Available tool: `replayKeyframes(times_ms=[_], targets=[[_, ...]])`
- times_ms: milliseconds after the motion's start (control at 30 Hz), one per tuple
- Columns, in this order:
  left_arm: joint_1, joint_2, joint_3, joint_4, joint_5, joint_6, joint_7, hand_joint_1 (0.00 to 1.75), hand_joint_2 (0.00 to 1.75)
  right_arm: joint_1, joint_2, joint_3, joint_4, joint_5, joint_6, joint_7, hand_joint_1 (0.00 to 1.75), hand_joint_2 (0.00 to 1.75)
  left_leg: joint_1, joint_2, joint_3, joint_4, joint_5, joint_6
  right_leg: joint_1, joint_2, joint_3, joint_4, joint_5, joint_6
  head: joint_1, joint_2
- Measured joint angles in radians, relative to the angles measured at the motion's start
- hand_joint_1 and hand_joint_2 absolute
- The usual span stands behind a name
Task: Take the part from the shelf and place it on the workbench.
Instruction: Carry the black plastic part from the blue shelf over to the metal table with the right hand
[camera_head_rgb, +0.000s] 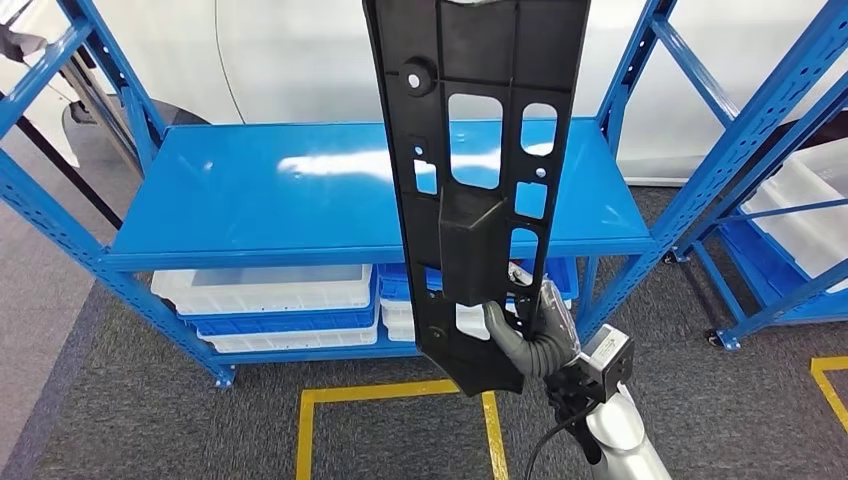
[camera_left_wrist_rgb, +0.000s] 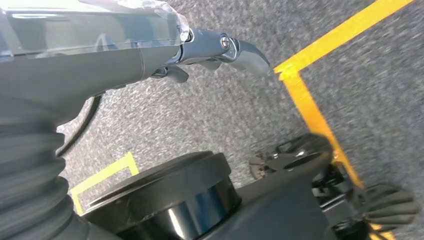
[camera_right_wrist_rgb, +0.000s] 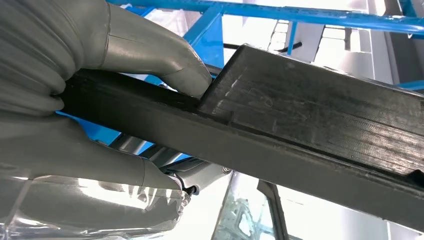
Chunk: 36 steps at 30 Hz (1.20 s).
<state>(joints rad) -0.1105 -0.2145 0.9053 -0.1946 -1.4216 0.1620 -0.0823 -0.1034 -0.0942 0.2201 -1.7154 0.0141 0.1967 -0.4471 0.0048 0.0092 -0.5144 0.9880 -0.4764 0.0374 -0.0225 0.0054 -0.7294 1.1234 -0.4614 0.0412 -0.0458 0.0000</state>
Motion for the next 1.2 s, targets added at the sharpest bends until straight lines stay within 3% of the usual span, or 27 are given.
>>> replayKeyframes(times_ms=[33, 67, 100, 133, 200, 267, 333, 400, 433, 533, 567, 600, 633, 667, 700, 733, 800, 833, 900, 933, 1000, 1033, 1067, 1100, 1133, 1167, 1200], targets=[[0.0, 0.0, 0.0, 0.0, 0.0, 0.0, -0.001, 0.0, 1.75, 0.0, 0.0, 0.0, 0.0, 0.0, 0.0, 0.0, 1.75, 1.75, -0.002, 0.001, -0.016, 0.001, 0.012, 0.002, 0.0, -0.001, -0.015, 0.071, -0.052, 0.002, 0.0, 0.0], [0.0, 0.0, 0.0, 0.0, 0.001, 0.0, -0.001, 0.0, 1.75, 0.0, 0.0, 0.0, 0.0, 0.0, 0.0, 0.0, 1.75, 1.75, -0.004, 0.002, -0.032, 0.002, 0.024, 0.002, 0.0, -0.001, -0.023, 0.136, -0.083, 0.004, 0.0, 0.0], [-0.001, 0.0, 0.0, 0.0, 0.002, 0.001, -0.002, 0.0, 1.75, 0.0, 0.0, 0.0, 0.001, 0.0, 0.001, 0.0, 1.75, 1.75, -0.006, 0.003, -0.048, 0.004, 0.034, 0.002, 0.0, -0.001, -0.019, 0.177, -0.089, 0.004, 0.0, 0.0], [-0.002, 0.0, 0.0, 0.0, 0.002, 0.002, -0.003, 0.0, 1.75, 0.0, 0.0, 0.0, 0.001, 0.0, 0.002, 0.0, 1.75, 1.75, -0.007, 0.003, -0.064, 0.007, 0.043, 0.001, 0.0, -0.001, 0.002, 0.183, -0.075, 0.002, 0.0, 0.0], [-0.004, 0.0, 0.001, 0.0, 0.004, 0.004, -0.007, 0.0, 1.75, -0.004, 0.001, 0.0, 0.002, 0.0, 0.004, 0.001, 1.75, 1.75, -0.009, 0.003, -0.091, 0.016, 0.06, -0.002, 0.002, -0.002, 0.098, 0.091, -0.035, -0.007, 0.0, 0.0], [-0.006, -0.001, 0.001, 0.0, 0.005, 0.006, -0.009, 0.0, 1.75, -0.009, 0.001, 0.0, 0.002, 0.0, 0.004, 0.001, 1.75, 1.75, -0.013, 0.003, -0.107, 0.025, 0.073, -0.01, 0.009, -0.006, 0.206, -0.053, -0.044, -0.02, 0.0, 0.0], [-0.006, -0.001, 0.001, 0.0, 0.003, 0.006, -0.009, 0.0, 1.75, -0.012, 0.002, 0.0, 0.001, 0.0, 0.004, 0.0, 1.75, 1.75, -0.013, 0.003, -0.111, 0.026, 0.086, -0.021, 0.017, -0.008, 0.245, -0.12, -0.061, -0.031, 0.0, 0.0], [-0.006, -0.001, 0.001, 0.0, 0.0, 0.006, -0.006, 0.0, 1.75, -0.012, 0.003, -0.001, 0.002, -0.001, 0.005, 0.0, 1.75, 1.75, -0.011, 0.001, -0.117, 0.026, 0.091, -0.033, 0.014, -0.01, 0.234, -0.128, -0.044, -0.044, 0.0, 0.0], [-0.007, -0.001, 0.001, 0.0, 0.0, 0.006, -0.005, 0.0, 1.75, -0.012, 0.004, -0.001, 0.002, -0.001, 0.006, 0.0, 1.75, 1.75, -0.011, 0.0, -0.124, 0.039, 0.072, -0.039, 0.011, -0.011, 0.224, -0.131, -0.032, -0.053, 0.0, 0.0], [-0.013, 0.0, 0.001, 0.0, -0.001, 0.006, -0.002, 0.0, 1.75, -0.011, 0.009, -0.001, 0.001, 0.0, 0.009, 0.0, 1.75, 1.75, -0.005, -0.003, -0.163, 0.183, -0.07, -0.054, 0.009, -0.015, 0.181, -0.133, 0.007, -0.066, 0.0, 0.0], [-0.015, 0.0, 0.001, 0.0, -0.001, 0.006, -0.002, 0.0, 1.75, -0.01, 0.01, -0.001, 0.001, 0.0, 0.009, 0.0, 1.75, 1.75, -0.003, -0.003, -0.171, 0.246, -0.103, -0.058, 0.009, -0.015, 0.164, -0.131, 0.019, -0.066, 0.0, 0.0], [-0.016, 0.0, 0.001, 0.0, -0.001, 0.006, -0.001, 0.0, 1.75, -0.01, 0.012, -0.001, 0.001, 0.001, 0.01, 0.0, 1.75, 1.75, -0.002, -0.003, -0.17, 0.291, -0.111, -0.061, 0.01, -0.015, 0.147, -0.129, 0.03, -0.065, 0.0, 0.0], [-0.016, 0.0, 0.001, 0.0, -0.001, 0.006, -0.001, 0.0, 1.75, -0.009, 0.013, -0.002, 0.001, 0.002, 0.01, 0.0, 1.75, 1.75, 0.0, -0.003, -0.156, 0.307, -0.096, -0.062, 0.01, -0.015, 0.13, -0.126, 0.041, -0.063, 0.0, 0.0], [-0.015, 0.0, 0.001, 0.0, -0.001, 0.006, 0.001, 0.0, 1.75, -0.008, 0.015, -0.003, 0.001, 0.004, 0.01, 0.001, 1.75, 1.75, 0.001, -0.003, -0.125, 0.286, -0.066, -0.062, 0.01, -0.014, 0.114, -0.123, 0.052, -0.061, 0.0, 0.0], [-0.014, 0.001, 0.001, 0.0, -0.001, 0.007, 0.002, 0.0, 1.75, -0.008, 0.017, -0.004, 0.001, 0.006, 0.011, 0.001, 1.75, 1.75, 0.002, -0.004, -0.078, 0.233, -0.039, -0.06, 0.01, -0.013, 0.099, -0.119, 0.062, -0.058, 0.0, 0.0], [-0.012, 0.001, 0.001, 0.0, 0.0, 0.007, 0.003, 0.0, 1.75, -0.008, 0.018, -0.006, 0.0, 0.007, 0.014, 0.001, 1.75, 1.75, 0.001, -0.005, -0.022, 0.155, -0.032, -0.056, 0.011, -0.012, 0.087, -0.115, 0.072, -0.054, 0.0, 0.0], [-0.007, 0.001, 0.002, 0.0, 0.003, 0.01, 0.003, 0.0, 1.75, -0.011, 0.021, -0.008, -0.001, 0.008, 0.019, 0.001, 1.75, 1.75, -0.002, -0.01, 0.063, 0.022, -0.05, -0.047, 0.012, -0.01, 0.073, -0.113, 0.091, -0.043, 0.0, 0.0], [-0.004, 0.001, 0.002, 0.0, 0.006, 0.012, 0.003, 0.0, 1.75, -0.013, 0.022, -0.008, -0.001, 0.009, 0.022, 0.001, 1.75, 1.75, -0.005, -0.011, 0.077, -0.01, -0.061, -0.042, 0.012, -0.01, 0.07, -0.114, 0.101, -0.037, 0.0, 0.0], [0.002, 0.0, 0.002, 0.0, 0.01, 0.015, 0.001, 0.0, 1.75, -0.018, 0.025, -0.009, 0.0, 0.009, 0.026, 0.001, 1.75, 1.75, -0.005, -0.008, 0.065, -0.018, -0.047, -0.03, 0.01, -0.008, 0.065, -0.12, 0.116, -0.025, 0.0, 0.0], [0.003, -0.001, 0.002, 0.0, 0.01, 0.016, 0.001, 0.0, 1.75, -0.019, 0.026, -0.01, 0.0, 0.009, 0.028, 0.001, 1.75, 1.75, -0.003, -0.005, 0.054, -0.02, -0.035, -0.022, 0.01, -0.007, 0.058, -0.111, 0.1, -0.02, 0.0, 0.0], [0.004, -0.002, 0.003, 0.0, 0.009, 0.018, -0.002, 0.0, 1.75, -0.02, 0.026, -0.013, 0.001, 0.01, 0.03, 0.001, 1.75, 1.75, -0.001, 0.001, 0.027, -0.023, -0.008, -0.008, 0.008, -0.005, 0.034, -0.041, 0.011, -0.015, 0.0, 0.0], [0.003, -0.002, 0.003, 0.0, 0.009, 0.02, -0.005, 0.0, 1.75, -0.019, 0.026, -0.015, 0.001, 0.009, 0.031, 0.001, 1.75, 1.75, -0.002, 0.002, 0.011, -0.023, 0.004, -0.004, 0.009, -0.005, 0.02, 0.021, -0.042, -0.012, 0.0, 0.0], [0.003, -0.002, 0.003, 0.0, 0.008, 0.022, -0.008, 0.0, 1.75, -0.018, 0.026, -0.018, 0.001, 0.007, 0.034, 0.001, 1.75, 1.75, -0.003, 0.005, -0.004, -0.022, 0.015, -0.003, 0.008, -0.005, 0.008, 0.088, -0.075, -0.01, 0.0, 0.0], [0.002, -0.002, 0.003, 0.0, 0.007, 0.023, -0.01, 0.0, 1.75, -0.016, 0.026, -0.021, 0.001, 0.004, 0.036, 0.001, 1.75, 1.75, -0.004, 0.01, -0.02, -0.021, 0.025, -0.003, 0.008, -0.005, 0.0, 0.146, -0.08, -0.007, 0.0, 0.0], [0.001, -0.002, 0.003, 0.0, 0.007, 0.025, -0.012, 0.0, 1.75, -0.014, 0.026, -0.024, 0.001, 0.001, 0.038, 0.001, 1.75, 1.75, -0.005, 0.016, -0.034, -0.018, 0.034, -0.004, 0.008, -0.006, 0.004, 0.179, -0.06, -0.005, 0.0, 0.0], [0.001, -0.002, 0.003, 0.0, 0.006, 0.025, -0.012, 0.0, 1.75, -0.013, 0.026, -0.026, 0.001, -0.001, 0.039, 0.001, 1.75, 1.75, -0.005, 0.024, -0.048, -0.015, 0.042, -0.006, 0.007, -0.008, 0.023, 0.177, -0.027, -0.004, 0.0, 0.0], [0.0, -0.002, 0.003, 0.0, 0.006, 0.025, -0.013, 0.0, 1.75, -0.012, 0.026, -0.027, 0.001, -0.003, 0.039, 0.001, 1.75, 1.75, -0.005, 0.031, -0.059, -0.01, 0.047, -0.009, 0.007, -0.016, 0.061, 0.135, 0.002, -0.005, 0.0, 0.0]])
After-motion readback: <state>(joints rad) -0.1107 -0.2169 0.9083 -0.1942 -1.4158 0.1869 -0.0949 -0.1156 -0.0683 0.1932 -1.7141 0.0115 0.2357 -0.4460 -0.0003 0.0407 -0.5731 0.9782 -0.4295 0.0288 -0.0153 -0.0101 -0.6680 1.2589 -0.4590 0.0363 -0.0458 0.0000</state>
